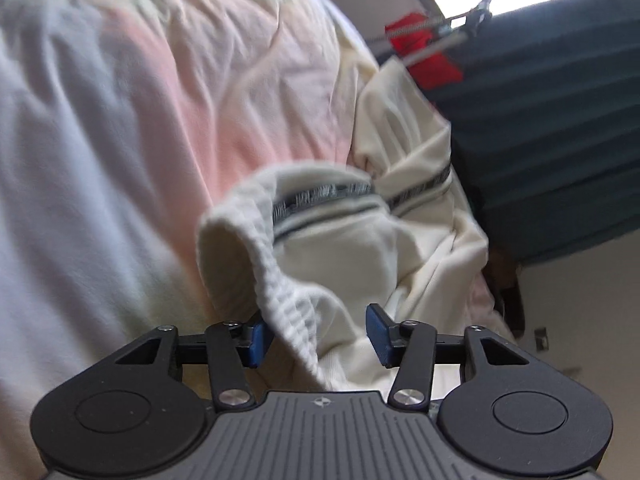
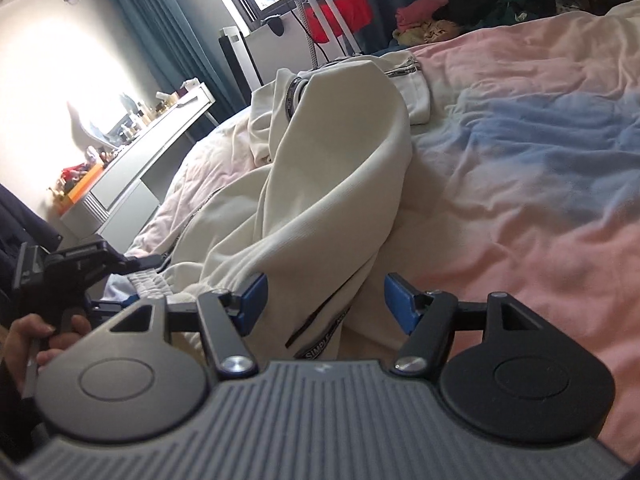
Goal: Fold clothes
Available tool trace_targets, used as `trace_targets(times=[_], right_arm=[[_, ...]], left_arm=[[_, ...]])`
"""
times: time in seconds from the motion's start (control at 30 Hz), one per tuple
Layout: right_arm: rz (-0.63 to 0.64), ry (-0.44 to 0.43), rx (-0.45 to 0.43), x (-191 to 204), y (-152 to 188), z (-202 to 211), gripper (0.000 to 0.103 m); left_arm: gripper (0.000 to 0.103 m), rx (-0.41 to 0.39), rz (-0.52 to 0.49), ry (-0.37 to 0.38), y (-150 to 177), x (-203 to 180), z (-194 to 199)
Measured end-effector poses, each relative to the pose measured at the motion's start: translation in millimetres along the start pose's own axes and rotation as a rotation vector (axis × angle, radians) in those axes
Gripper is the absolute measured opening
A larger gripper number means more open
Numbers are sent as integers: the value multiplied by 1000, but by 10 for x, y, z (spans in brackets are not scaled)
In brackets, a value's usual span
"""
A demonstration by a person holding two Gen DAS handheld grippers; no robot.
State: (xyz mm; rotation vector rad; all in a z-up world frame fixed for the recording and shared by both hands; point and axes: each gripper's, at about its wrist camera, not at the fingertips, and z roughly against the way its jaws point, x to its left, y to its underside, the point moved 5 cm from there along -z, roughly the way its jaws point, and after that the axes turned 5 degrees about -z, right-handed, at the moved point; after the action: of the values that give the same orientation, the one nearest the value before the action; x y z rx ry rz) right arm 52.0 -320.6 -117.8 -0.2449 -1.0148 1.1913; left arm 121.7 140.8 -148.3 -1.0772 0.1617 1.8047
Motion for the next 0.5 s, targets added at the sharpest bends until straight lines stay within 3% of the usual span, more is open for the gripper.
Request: trace_targets(times=[0.07, 0.1, 0.33, 0.4, 0.5], right_arm=[[-13, 6, -5, -7, 11, -24, 68], [-20, 9, -7, -10, 17, -36, 68], [-78, -42, 17, 5, 81, -176, 68], [-61, -42, 40, 56, 126, -266, 68], [33, 26, 121, 139, 280, -480, 67]], left_arm=[[25, -9, -11, 8, -14, -9, -10], [10, -28, -24, 11, -38, -22, 16], [9, -170, -115, 32, -168, -169, 335], [9, -183, -117, -17, -209, -114, 340], [12, -164, -151, -125, -241, -18, 288]])
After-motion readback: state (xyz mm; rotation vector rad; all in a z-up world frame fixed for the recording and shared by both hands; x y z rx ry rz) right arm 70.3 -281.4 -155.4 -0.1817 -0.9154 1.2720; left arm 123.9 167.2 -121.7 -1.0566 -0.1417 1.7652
